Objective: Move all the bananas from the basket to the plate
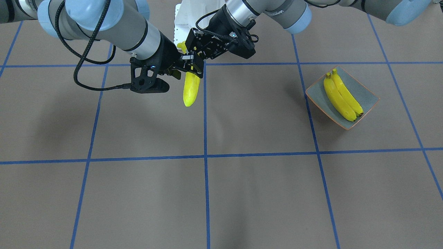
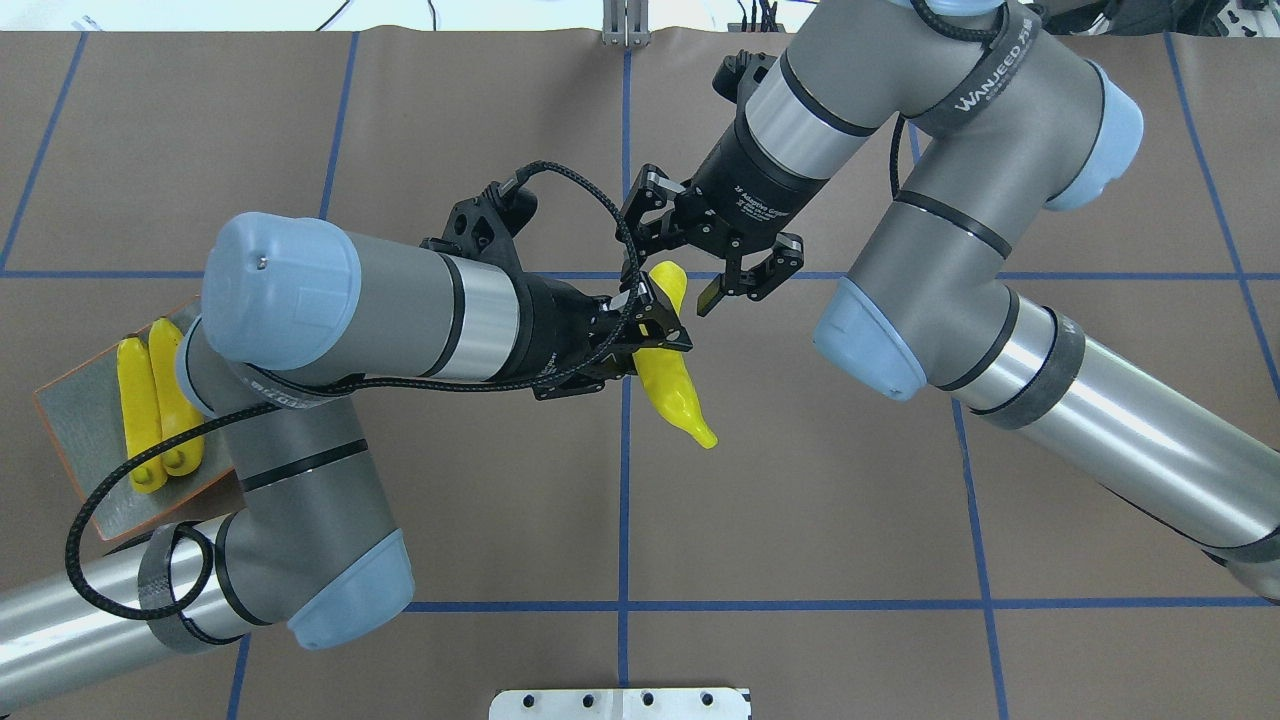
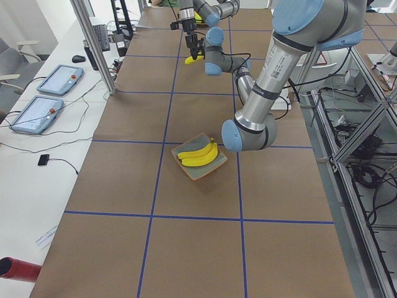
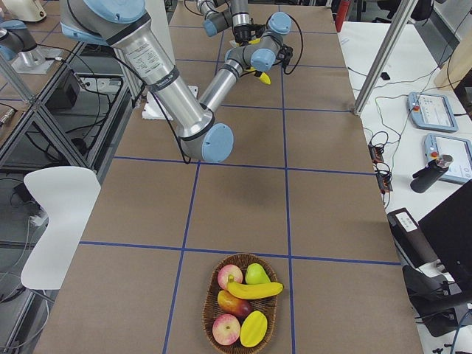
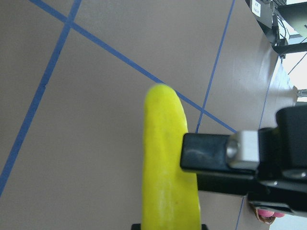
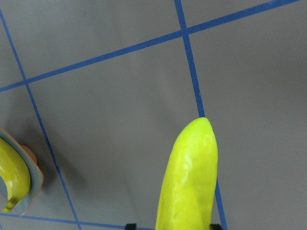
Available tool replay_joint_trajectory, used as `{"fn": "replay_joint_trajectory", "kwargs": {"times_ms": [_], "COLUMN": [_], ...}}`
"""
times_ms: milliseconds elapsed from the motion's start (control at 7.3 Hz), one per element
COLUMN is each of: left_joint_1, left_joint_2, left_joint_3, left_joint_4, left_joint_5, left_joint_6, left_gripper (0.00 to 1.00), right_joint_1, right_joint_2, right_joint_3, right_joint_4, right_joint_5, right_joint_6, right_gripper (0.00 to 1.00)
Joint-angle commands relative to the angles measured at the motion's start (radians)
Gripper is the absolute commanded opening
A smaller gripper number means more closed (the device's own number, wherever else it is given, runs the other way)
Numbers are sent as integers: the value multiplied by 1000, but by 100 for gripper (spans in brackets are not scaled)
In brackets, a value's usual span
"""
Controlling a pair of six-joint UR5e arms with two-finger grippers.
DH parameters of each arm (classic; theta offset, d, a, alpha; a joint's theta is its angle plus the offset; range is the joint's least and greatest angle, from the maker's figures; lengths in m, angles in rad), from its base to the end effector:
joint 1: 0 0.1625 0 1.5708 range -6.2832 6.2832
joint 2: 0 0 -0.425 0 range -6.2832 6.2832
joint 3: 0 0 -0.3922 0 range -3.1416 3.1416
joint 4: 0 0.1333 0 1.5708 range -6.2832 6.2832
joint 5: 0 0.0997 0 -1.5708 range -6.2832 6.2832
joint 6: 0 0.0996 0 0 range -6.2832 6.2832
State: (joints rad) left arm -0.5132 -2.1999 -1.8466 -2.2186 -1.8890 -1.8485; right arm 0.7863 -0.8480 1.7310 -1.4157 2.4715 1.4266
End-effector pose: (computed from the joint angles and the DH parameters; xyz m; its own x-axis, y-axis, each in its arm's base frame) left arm 0.4628 -0.3780 0.0997 -0.0380 -0.2775 -0.9600 0.1907 0.9410 -0.2795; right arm -0.4088 -0.4878 0.1237 0.3497 0.2240 0.9097 0.0886 0.9587 -0.2701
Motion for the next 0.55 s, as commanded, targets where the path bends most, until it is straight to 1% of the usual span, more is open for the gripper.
{"fn": "replay_joint_trajectory", "kwargs": {"times_ms": [0,137,274,411], "left_joint_1": [-1,-4,-7,-13], "left_joint_2": [5,11,15,78], "left_joint_3": [0,0,-5,-47], "left_joint_4": [0,3,11,11], "left_joint_5": [-1,-1,-2,-1], "left_joint_6": [0,0,-5,-30], "left_gripper": [0,0,0,0], "right_joint_1": [7,37,97,126], "right_joint_2": [-13,-14,-25,-49], "right_joint_3": [1,1,1,4], "right_joint_4": [31,29,29,31], "right_joint_5": [7,27,76,84], "right_joint_6": [6,6,3,-3], "right_gripper": [100,100,100,100]}}
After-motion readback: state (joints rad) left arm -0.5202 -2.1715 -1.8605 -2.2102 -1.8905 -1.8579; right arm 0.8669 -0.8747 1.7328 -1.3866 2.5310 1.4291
